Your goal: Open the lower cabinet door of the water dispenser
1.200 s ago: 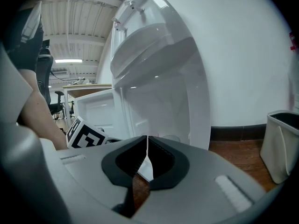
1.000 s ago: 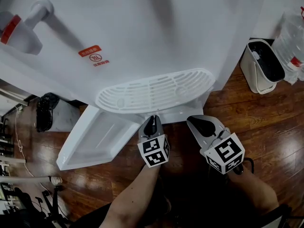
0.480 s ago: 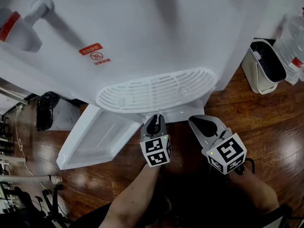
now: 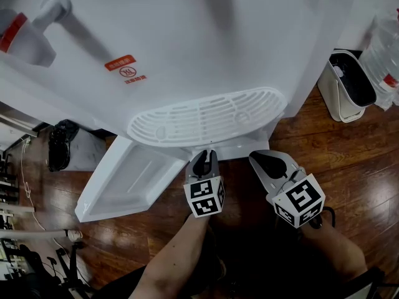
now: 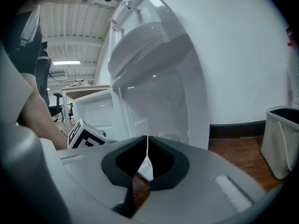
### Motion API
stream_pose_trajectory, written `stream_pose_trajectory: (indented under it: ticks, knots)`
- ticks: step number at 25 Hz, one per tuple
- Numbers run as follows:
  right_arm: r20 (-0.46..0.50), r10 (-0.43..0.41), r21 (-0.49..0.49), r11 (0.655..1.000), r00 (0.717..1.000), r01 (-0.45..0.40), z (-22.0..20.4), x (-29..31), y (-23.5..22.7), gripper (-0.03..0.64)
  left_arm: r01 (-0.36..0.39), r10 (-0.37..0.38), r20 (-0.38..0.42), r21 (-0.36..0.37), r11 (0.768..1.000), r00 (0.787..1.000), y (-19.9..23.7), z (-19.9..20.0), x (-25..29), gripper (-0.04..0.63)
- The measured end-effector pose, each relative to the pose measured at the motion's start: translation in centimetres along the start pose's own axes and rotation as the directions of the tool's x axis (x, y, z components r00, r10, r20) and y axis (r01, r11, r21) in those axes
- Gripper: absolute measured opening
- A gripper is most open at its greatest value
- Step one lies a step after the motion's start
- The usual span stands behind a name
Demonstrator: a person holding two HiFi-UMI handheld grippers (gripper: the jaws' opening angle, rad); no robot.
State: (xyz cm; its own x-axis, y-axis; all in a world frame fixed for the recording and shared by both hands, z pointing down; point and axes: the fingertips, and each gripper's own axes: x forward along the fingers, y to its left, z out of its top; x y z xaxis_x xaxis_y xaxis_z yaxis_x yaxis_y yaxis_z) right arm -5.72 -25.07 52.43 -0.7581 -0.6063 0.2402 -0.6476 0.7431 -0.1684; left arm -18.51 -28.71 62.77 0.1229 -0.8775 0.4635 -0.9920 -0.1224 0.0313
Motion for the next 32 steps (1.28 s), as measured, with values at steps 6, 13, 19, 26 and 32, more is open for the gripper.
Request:
stream_pose_trajectory:
  ticks: [6,13,19,26,32]
  knots:
    - [0.005,-0.004,0.0,1.0,1.0,0.004,0.2,-0.1,0.0,0.012,0.181,-0.184,-0.03,-0.085,0.98,0.983,-2.7,-0.8,0.7,0.582]
    - [-0.005,0.0,0.003,1.0,1.0,0.0,-0.2,-0.2,0.0,0.011,0.215,-0.216,-0.054,-0.02,0.976,0.975,-3.6,-0.8,0.6,0.431]
    - [-0.005,-0.003,0.012,1.0,1.0,0.003,-0.5,-0.3,-0.2,0.011,0.174,-0.173,-0.058,0.003,0.985,0.983,-2.8,-0.5,0.7,0.434]
    - [-0.009,0.007,0.017,1.0,1.0,-0.007,-0.6,-0.2,0.0,0.012,0.098,-0.098,-0.016,-0.012,0.995,0.995,-1.5,0.9,1.2,0.426]
    - [-0.008,0.004,0.026,1.0,1.0,-0.004,-0.8,-0.3,-0.4,0.012,0.001,-0.001,0.0,0.008,1.0,1.0,-0.6,1.6,1.8,0.404]
